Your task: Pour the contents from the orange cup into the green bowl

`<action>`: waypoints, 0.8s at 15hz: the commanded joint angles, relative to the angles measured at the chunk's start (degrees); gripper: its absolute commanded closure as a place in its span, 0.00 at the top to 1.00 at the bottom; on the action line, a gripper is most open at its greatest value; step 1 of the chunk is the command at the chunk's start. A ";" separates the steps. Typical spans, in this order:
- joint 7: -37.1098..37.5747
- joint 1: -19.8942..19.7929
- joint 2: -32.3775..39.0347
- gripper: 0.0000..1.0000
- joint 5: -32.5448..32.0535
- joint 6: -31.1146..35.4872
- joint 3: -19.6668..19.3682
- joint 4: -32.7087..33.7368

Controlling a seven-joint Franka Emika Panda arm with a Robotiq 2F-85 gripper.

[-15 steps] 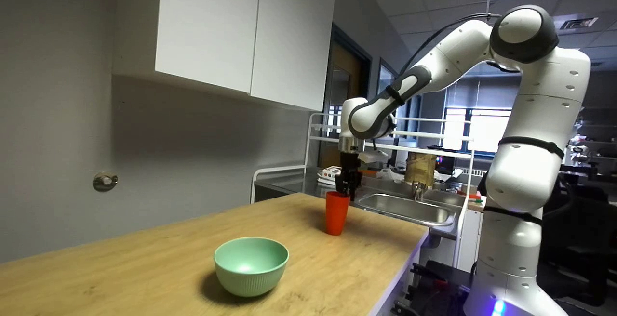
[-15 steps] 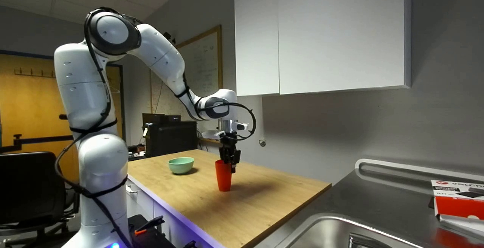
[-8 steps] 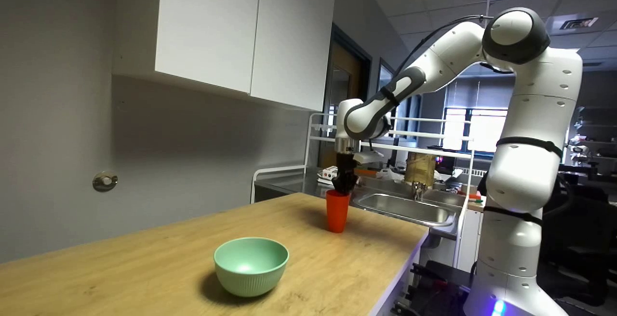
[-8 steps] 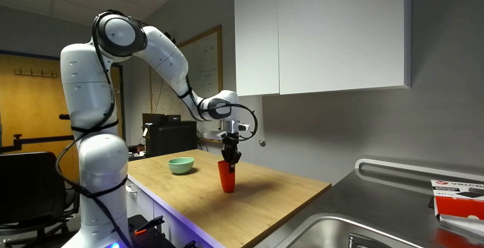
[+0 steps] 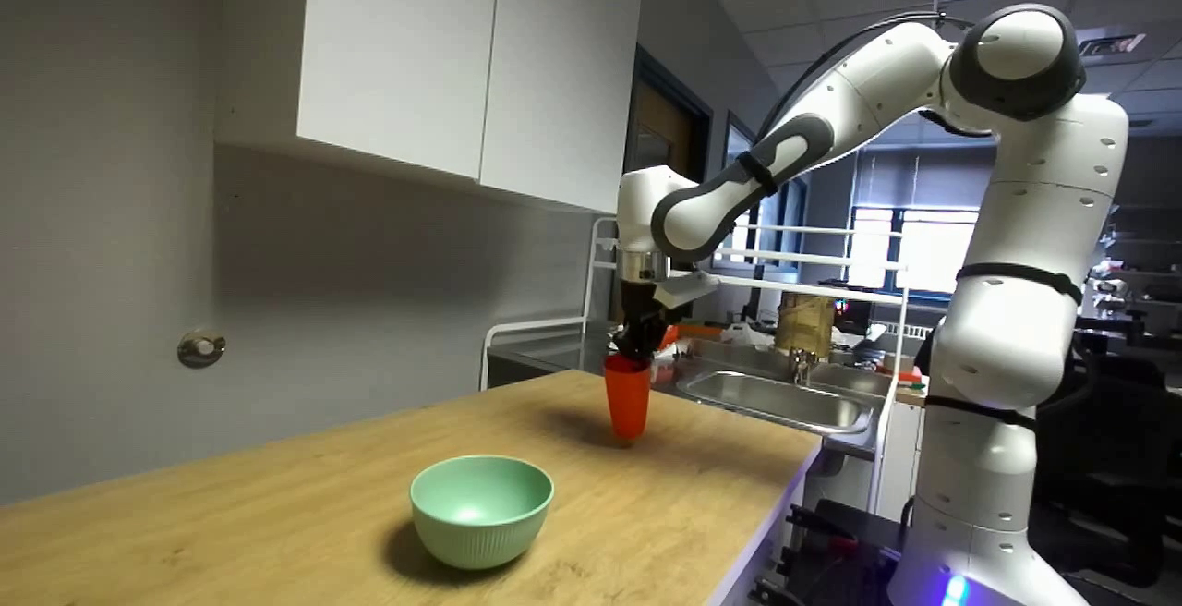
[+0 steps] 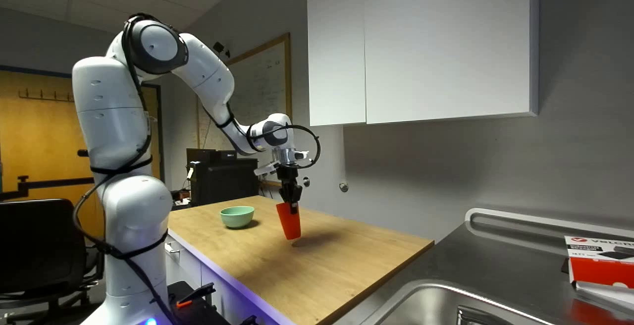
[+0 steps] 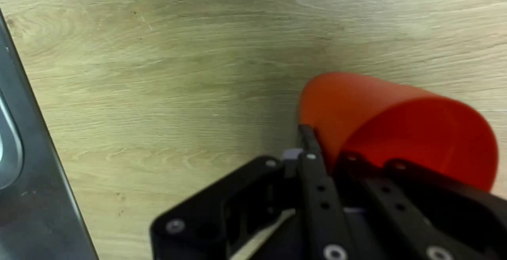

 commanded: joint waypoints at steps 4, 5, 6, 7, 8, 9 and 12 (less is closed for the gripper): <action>11.31 4.83 1.02 0.02 -8.51 -11.86 8.00 6.88; 12.10 5.77 1.38 0.02 -9.20 -13.66 8.98 7.96; 13.41 6.71 2.69 0.02 -10.51 -15.59 10.17 9.57; 14.07 7.74 3.13 0.02 -11.39 -17.34 11.11 10.59; 15.21 8.80 4.62 0.02 -12.80 -19.34 12.20 12.33; 15.72 10.00 5.10 0.02 -13.67 -21.25 13.05 13.43; 18.20 14.02 9.57 0.02 -17.90 -27.31 15.78 18.45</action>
